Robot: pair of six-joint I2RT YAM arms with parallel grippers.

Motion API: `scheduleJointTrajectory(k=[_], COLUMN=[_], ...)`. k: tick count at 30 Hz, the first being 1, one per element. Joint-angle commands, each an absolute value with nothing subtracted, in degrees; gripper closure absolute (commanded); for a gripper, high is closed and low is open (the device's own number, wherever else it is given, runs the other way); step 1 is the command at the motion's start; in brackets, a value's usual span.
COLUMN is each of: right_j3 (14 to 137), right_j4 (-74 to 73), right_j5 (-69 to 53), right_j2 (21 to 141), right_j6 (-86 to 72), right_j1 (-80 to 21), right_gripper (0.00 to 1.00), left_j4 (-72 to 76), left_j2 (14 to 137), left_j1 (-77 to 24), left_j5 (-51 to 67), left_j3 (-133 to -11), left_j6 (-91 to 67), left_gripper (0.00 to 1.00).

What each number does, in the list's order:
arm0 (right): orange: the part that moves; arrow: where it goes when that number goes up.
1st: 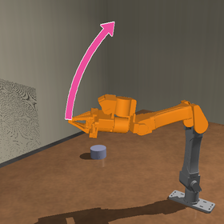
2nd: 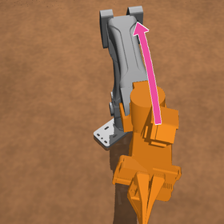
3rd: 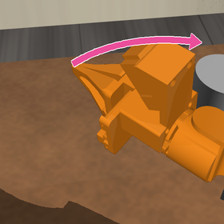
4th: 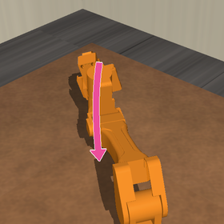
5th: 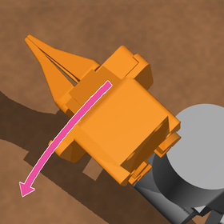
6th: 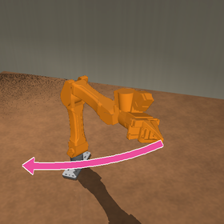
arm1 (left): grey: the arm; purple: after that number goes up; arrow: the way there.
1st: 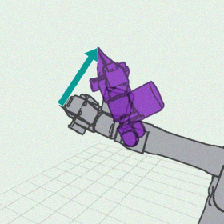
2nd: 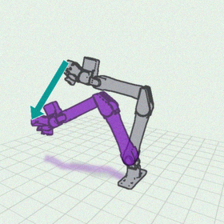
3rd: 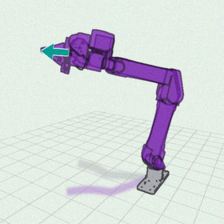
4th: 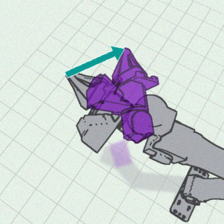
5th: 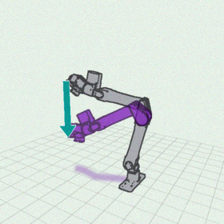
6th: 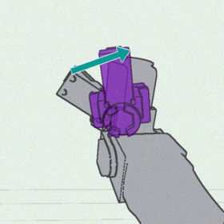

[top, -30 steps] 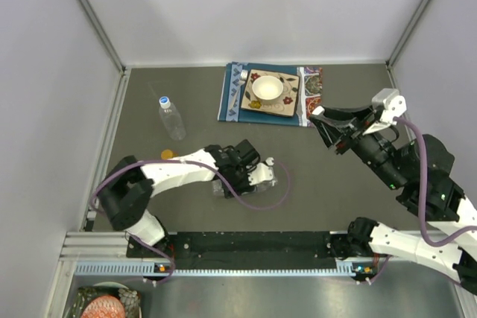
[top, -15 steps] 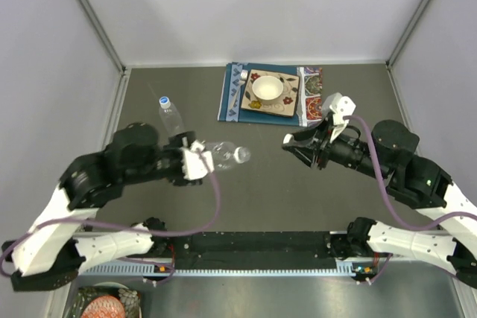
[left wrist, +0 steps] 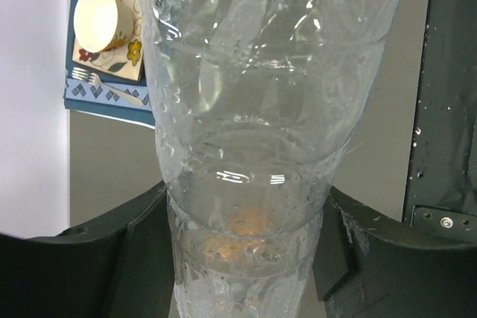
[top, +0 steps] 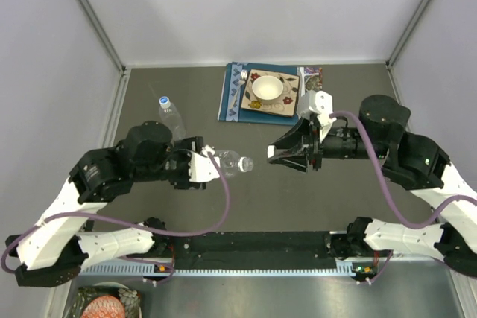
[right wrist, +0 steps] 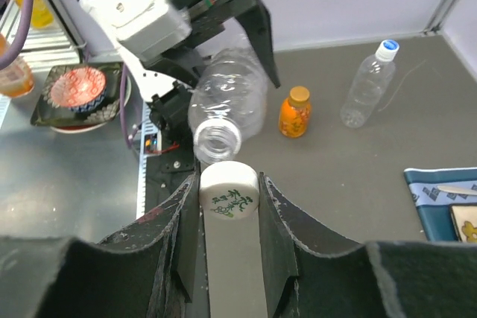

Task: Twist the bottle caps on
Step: Screw the bottle cap onto the plastic bottle.

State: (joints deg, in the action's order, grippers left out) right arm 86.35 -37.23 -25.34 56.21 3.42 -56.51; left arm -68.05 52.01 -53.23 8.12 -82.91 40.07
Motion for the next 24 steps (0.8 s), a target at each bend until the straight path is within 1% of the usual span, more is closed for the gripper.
scheduleJointTrajectory(k=[1, 5, 11, 12, 16, 24], right_j3=[87.5, 85.6, 83.6, 83.4, 82.4, 81.6], right_j4=[-39.8, -41.0, -41.4, -41.3, -41.0, -37.5], right_j5=[-29.2, -30.4, -30.9, -30.9, -29.5, -26.3], right_j2=[56.9, 57.0, 57.3, 57.6, 58.3, 58.3], right_j6=[7.0, 8.3, 9.3, 9.3, 10.0, 10.8], right_j1=[-57.0, -57.0, -57.0, -57.0, -57.1, -57.0], right_gripper=[0.85, 0.84, 0.84, 0.85, 0.86, 0.88], left_j4=[-63.2, -60.6, -59.5, -59.4, -58.5, -58.5], left_j2=[53.3, 53.9, 55.0, 55.1, 56.2, 56.3], left_j1=[-52.9, -52.9, -52.9, -52.9, -52.8, -52.2], left_j5=[5.0, 3.4, 3.2, 3.5, 3.4, 4.7], left_j3=[-83.0, -80.0, -78.8, -78.7, -78.9, -78.6], left_j6=[37.3, 35.8, 34.5, 34.4, 33.7, 33.7], left_gripper=[0.36, 0.37, 0.37, 0.39, 0.41, 0.41])
